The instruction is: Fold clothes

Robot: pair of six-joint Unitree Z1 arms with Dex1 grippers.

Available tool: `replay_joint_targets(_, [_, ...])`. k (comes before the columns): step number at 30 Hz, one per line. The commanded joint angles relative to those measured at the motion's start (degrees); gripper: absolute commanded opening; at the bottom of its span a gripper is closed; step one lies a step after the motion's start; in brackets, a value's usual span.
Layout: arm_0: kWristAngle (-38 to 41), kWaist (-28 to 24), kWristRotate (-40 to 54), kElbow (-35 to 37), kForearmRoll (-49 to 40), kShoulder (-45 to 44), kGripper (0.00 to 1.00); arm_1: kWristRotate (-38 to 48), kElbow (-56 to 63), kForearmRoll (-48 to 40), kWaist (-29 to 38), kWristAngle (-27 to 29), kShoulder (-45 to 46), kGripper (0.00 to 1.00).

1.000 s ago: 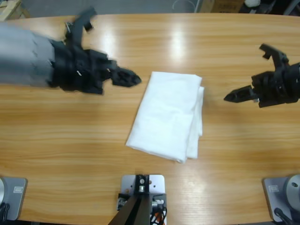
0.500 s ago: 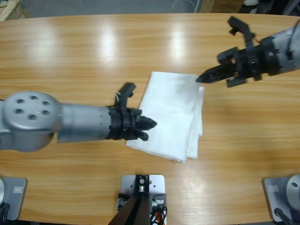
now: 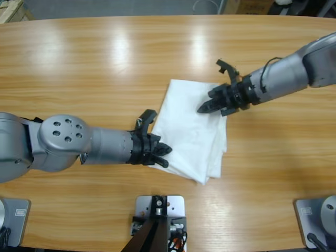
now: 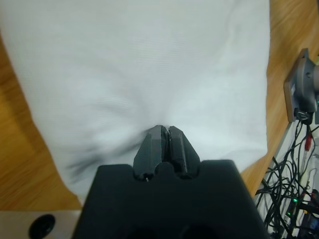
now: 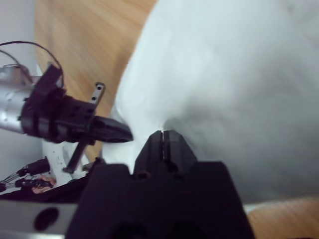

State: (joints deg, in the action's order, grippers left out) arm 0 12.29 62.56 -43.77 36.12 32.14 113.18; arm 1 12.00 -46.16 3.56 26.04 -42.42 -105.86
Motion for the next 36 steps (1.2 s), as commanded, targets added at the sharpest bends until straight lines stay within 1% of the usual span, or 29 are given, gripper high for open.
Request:
replay_joint_targets(1, [3.3, 0.4, 0.4, 2.5, -4.5, 6.3, 0.0, 3.0, 2.3, -4.3, 0.1, 9.2, -5.6, 0.0])
replay_joint_targets(3, [3.6, 0.4, 0.5, 4.4, -6.8, 7.1, 0.0, 3.3, 2.6, -4.1, -0.8, 12.5, -5.2, 0.0])
replay_joint_targets(6, [3.5, 0.4, 0.6, 8.2, -13.2, 7.9, 0.0, 3.4, 3.1, -4.1, -1.6, 16.1, -3.7, 0.0])
replay_joint_targets(8, [3.4, 0.4, 0.6, 10.4, -16.7, 8.3, 0.0, 3.4, 3.2, -4.7, -1.8, 16.6, -3.7, 0.0])
replay_joint_targets(14, [3.5, 0.4, 1.0, 14.0, -22.8, 9.1, 0.0, 3.6, 3.5, -7.0, -2.9, 19.3, -3.7, 0.0])
replay_joint_targets(18, [3.5, 0.4, 1.2, 16.5, -27.0, 9.6, 0.0, 3.3, 3.7, -6.8, -5.6, 24.3, -0.6, 0.0])
replay_joint_targets(20, [3.5, 0.4, 1.1, 16.6, -27.4, 9.6, 0.0, 3.0, 3.7, -6.3, -6.8, 26.8, 0.7, 0.0])
replay_joint_targets(23, [3.4, 0.4, 1.0, 16.6, -27.4, 9.6, 0.0, 2.4, 3.5, -4.3, -7.5, 32.5, 2.9, 0.0])
replay_joint_targets(25, [3.2, 0.4, 0.8, 16.4, -27.4, 9.3, 0.0, 1.5, 3.4, -3.7, -7.7, 32.9, 6.2, 0.0])
replay_joint_targets(27, [2.9, 0.4, 1.6, 16.1, -27.4, 7.7, 0.0, 0.7, 3.0, -0.3, -6.9, 32.9, 13.0, 0.0])
replay_joint_targets(29, [2.0, 0.2, 3.7, 16.0, -27.3, 4.0, 0.0, 0.1, -0.8, 8.8, -4.4, 32.8, 21.0, 0.0])
replay_joint_targets(31, [1.5, -1.5, 6.2, 16.8, -27.3, -0.7, 0.0, 0.6, -4.8, 17.2, -1.4, 32.2, 26.8, 0.0])
replay_joint_targets(33, [1.5, -3.9, 8.8, 18.9, -27.3, -5.5, 0.0, 3.3, -5.3, 21.2, 1.5, 27.8, 29.4, 0.0])
replay_joint_targets(34, [1.7, -5.1, 9.7, 20.1, -27.4, -6.8, 0.0, 4.8, -5.0, 21.5, 3.0, 25.9, 30.0, 0.0])
replay_joint_targets(36, [1.9, -7.3, 10.5, 22.5, -28.1, -8.1, 0.0, 7.3, -0.6, 19.6, 5.8, 22.3, 30.4, 0.0])
